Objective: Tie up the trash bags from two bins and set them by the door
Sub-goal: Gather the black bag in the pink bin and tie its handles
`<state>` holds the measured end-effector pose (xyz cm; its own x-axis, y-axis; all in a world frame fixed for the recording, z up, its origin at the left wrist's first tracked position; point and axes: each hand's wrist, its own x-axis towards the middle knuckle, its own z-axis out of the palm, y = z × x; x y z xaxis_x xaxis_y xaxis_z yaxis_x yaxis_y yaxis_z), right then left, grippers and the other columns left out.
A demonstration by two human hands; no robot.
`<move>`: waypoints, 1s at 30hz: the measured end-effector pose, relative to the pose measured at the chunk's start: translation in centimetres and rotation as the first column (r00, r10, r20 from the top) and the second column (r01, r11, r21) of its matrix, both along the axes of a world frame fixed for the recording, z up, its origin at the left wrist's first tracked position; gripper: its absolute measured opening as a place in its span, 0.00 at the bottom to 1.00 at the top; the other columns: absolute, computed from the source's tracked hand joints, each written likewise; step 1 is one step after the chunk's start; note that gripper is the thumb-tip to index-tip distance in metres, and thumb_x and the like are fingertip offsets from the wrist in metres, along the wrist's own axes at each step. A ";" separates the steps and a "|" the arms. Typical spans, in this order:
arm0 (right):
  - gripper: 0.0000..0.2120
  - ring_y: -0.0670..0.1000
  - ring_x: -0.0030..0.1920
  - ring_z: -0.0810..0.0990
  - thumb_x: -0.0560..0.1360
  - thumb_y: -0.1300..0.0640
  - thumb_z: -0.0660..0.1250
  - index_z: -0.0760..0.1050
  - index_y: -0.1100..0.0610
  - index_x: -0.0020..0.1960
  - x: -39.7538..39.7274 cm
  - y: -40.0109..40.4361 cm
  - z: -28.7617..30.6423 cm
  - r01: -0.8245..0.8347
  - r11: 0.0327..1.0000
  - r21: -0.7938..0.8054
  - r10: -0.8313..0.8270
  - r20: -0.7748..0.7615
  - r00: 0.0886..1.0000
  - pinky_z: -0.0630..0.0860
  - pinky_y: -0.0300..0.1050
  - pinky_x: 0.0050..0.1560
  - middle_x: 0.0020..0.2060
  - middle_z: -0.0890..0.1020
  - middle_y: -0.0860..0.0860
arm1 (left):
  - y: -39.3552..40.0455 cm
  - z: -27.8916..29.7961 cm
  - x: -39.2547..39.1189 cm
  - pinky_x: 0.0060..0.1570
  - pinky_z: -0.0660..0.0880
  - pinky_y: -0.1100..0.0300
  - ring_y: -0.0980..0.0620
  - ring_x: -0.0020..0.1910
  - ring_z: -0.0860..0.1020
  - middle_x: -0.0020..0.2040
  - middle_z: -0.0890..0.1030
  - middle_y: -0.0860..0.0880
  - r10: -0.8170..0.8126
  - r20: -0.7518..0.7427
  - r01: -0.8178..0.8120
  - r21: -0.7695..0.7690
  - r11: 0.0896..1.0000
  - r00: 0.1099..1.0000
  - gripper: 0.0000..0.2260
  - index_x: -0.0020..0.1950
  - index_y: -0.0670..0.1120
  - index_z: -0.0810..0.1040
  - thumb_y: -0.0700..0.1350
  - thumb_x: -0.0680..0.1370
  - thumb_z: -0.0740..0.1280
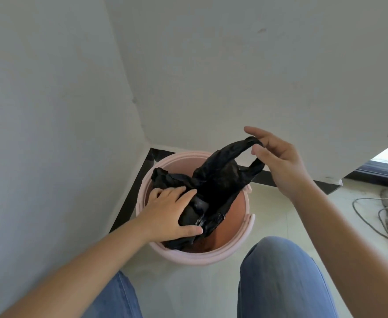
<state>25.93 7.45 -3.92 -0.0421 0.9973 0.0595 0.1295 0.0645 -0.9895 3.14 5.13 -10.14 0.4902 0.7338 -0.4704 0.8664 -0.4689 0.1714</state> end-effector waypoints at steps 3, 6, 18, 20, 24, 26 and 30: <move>0.12 0.50 0.40 0.73 0.73 0.58 0.62 0.79 0.47 0.35 -0.3 -0.1 -0.3 0.007 0.999 -0.044 -0.012 -0.097 0.995 0.76 0.53 0.46 0.47 0.79 0.65 | 0.1 0.5 0.1 0.72 0.44 0.44 0.46 0.62 0.71 0.58 0.77 0.45 -0.184 -0.147 0.164 -0.136 0.977 0.972 0.30 0.66 0.47 0.66 0.65 0.72 0.59; 0.16 0.44 0.33 0.79 0.79 0.64 0.52 0.70 0.54 0.36 0.0 0.1 -0.6 0.089 0.995 -0.049 -0.096 -0.183 0.978 0.74 0.48 0.39 0.29 0.82 0.46 | 0.5 0.8 -0.8 0.57 0.64 0.57 0.47 0.41 0.72 0.34 0.70 0.51 -0.252 -0.063 0.242 -0.137 0.961 0.966 0.13 0.42 0.43 0.73 0.52 0.77 0.59; 0.14 0.44 0.18 0.63 0.80 0.61 0.52 0.62 0.56 0.35 -1.7 2.6 1.9 0.258 0.964 -0.058 -0.258 -0.428 0.866 0.59 0.33 0.20 0.22 0.73 0.45 | 3.2 2.4 -1.7 0.33 0.68 0.62 0.58 0.18 0.64 0.19 0.66 0.55 0.628 0.521 -0.198 -0.837 0.511 -0.578 0.14 0.36 0.46 0.64 0.40 0.80 0.49; 0.11 0.45 0.21 0.65 0.78 0.60 0.56 0.63 0.55 0.37 -1.9 3.2 0.6 0.320 0.943 -0.087 -0.332 -0.254 0.909 0.62 0.37 0.23 0.27 0.73 0.49 | 3.4 1.6 -1.0 0.33 0.62 0.60 0.58 0.17 0.62 0.23 0.63 0.53 0.623 0.502 -0.258 -0.858 0.444 -0.600 0.14 0.36 0.47 0.63 0.43 0.81 0.49; 0.14 0.44 0.39 0.76 0.72 0.62 0.67 0.64 0.56 0.51 -1.8 2.6 -2.3 0.354 0.933 -0.060 -0.354 0.006 0.935 0.73 0.42 0.43 0.44 0.75 0.49 | 3.6 0.4 -1.0 0.40 0.64 0.61 0.54 0.30 0.65 0.34 0.63 0.49 0.553 0.628 -0.377 -0.775 0.507 -0.548 0.10 0.41 0.47 0.64 0.52 0.76 0.58; 0.30 0.46 0.54 0.75 0.69 0.67 0.69 0.58 0.55 0.65 -1.6 1.9 -3.7 0.275 0.956 -0.099 -0.283 -0.066 0.957 0.73 0.45 0.55 0.57 0.71 0.48 | 3.5 -0.5 -1.9 0.56 0.66 0.57 0.51 0.48 0.71 0.49 0.70 0.47 0.512 0.776 -0.516 -0.629 0.582 -0.369 0.25 0.62 0.46 0.64 0.49 0.67 0.65; 0.47 0.42 0.60 0.64 0.68 0.65 0.72 0.44 0.48 0.73 -1.3 1.3 -6.7 0.042 0.981 -0.191 -0.014 0.144 0.989 0.65 0.40 0.62 0.58 0.65 0.34 | 2.0 -3.5 -2.9 0.71 0.54 0.58 0.57 0.72 0.56 0.71 0.56 0.55 0.600 0.780 -0.536 -0.433 0.725 0.181 0.57 0.74 0.49 0.40 0.55 0.55 0.71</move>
<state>24.64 8.71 -10.65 -0.0083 0.9903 -0.1384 0.2679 -0.1312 -0.9545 0.20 7.18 -13.66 0.0828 0.9854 -0.1484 0.2672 0.1215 0.9560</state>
